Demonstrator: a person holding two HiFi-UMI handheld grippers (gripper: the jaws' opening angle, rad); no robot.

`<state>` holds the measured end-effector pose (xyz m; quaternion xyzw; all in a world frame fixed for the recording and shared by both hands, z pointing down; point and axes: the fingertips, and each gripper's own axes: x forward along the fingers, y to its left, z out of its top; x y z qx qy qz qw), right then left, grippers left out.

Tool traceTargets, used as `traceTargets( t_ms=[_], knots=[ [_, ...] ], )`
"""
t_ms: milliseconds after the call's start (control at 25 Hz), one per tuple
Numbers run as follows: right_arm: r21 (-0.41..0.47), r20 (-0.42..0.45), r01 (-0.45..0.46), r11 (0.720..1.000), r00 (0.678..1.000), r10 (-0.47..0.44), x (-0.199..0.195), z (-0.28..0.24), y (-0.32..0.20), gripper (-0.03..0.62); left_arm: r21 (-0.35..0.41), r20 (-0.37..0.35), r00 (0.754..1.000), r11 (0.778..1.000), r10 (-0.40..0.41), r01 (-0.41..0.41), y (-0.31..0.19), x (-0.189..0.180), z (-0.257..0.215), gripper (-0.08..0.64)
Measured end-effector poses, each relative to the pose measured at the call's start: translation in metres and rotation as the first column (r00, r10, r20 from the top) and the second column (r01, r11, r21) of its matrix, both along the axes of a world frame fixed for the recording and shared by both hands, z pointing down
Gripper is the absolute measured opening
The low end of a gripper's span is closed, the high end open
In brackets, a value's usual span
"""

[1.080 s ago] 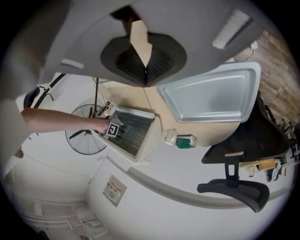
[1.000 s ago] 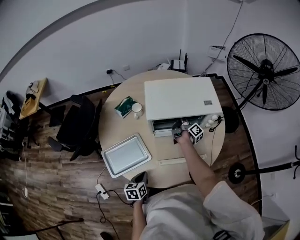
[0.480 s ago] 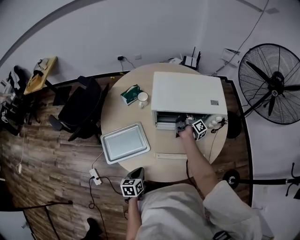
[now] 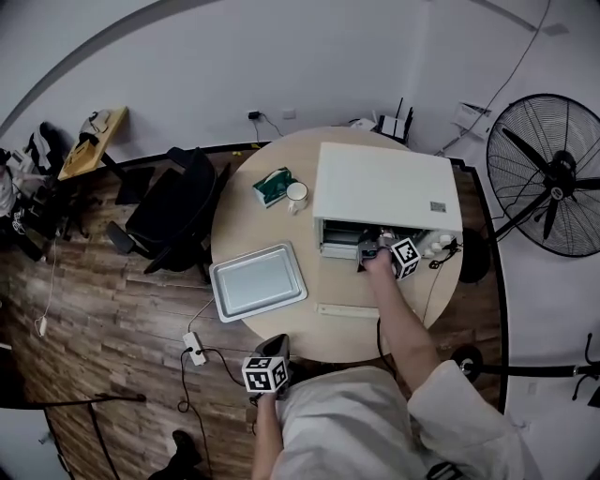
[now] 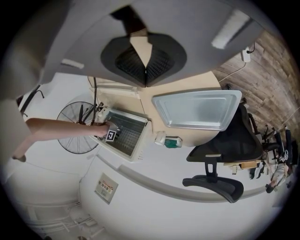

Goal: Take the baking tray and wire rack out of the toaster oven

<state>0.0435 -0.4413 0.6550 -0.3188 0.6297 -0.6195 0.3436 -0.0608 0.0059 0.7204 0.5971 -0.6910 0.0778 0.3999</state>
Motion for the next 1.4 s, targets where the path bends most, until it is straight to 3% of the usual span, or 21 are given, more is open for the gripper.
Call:
traceTargets(
  t_ms=[120,960,1400],
  knots=[
    [0.010,0.007,-0.006,1.000,1.000,0.006,-0.001,-0.005,-0.001,0.008,-0.004,0.000,1.000,1.000,-0.006,0.006,0.003,-0.002,0.001,0.057],
    [-0.031,0.036,0.008,1.000,0.999,-0.007,0.011,-0.004,0.035,0.006,-0.002,0.011,0.998,0.998,0.063,-0.063,-0.005,0.003,-0.001,0.057],
    [0.001,0.025,0.042,0.999,0.999,-0.042,0.018,-0.006,0.055,0.006,-0.008,0.012,0.994,0.994,0.109,-0.108,-0.011,0.015,-0.001,0.057]
  ],
)
